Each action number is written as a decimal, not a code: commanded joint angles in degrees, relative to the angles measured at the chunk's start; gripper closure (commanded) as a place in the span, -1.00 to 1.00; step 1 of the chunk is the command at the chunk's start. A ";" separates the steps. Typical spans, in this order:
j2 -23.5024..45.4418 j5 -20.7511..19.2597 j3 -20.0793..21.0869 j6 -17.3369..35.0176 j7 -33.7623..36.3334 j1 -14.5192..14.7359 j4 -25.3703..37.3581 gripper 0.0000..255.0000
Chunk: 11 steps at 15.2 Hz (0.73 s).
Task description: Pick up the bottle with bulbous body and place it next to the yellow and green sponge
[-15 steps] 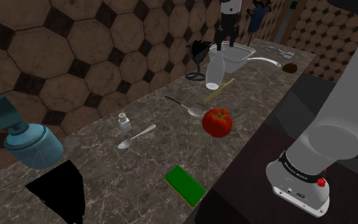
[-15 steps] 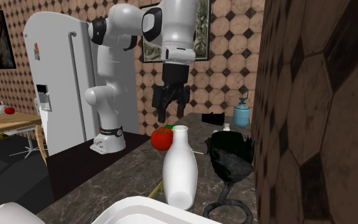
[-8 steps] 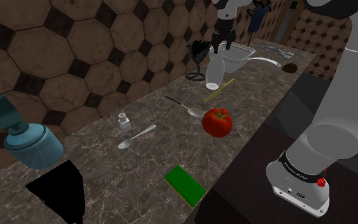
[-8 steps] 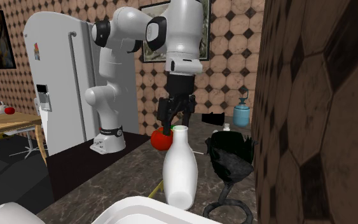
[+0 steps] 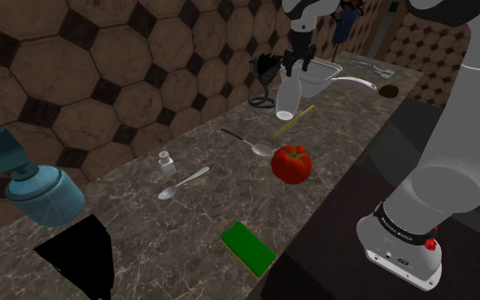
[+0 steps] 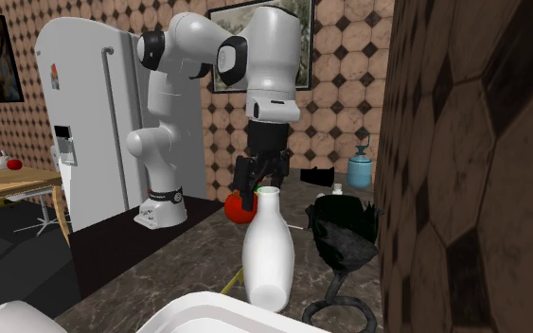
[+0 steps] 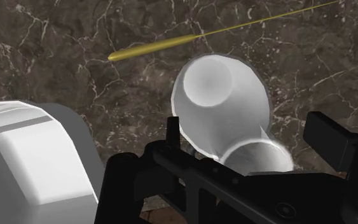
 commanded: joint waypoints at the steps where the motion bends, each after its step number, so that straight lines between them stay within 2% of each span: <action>1: 0.01 0.01 0.00 0.01 0.00 0.00 0.01 -1.00; 2: 0.01 0.00 0.00 0.01 0.00 0.00 0.00 -1.00; 3: 0.01 0.00 0.00 0.01 0.00 0.00 0.00 1.00; 11: 0.04 0.01 0.02 -0.06 0.04 0.02 0.09 1.00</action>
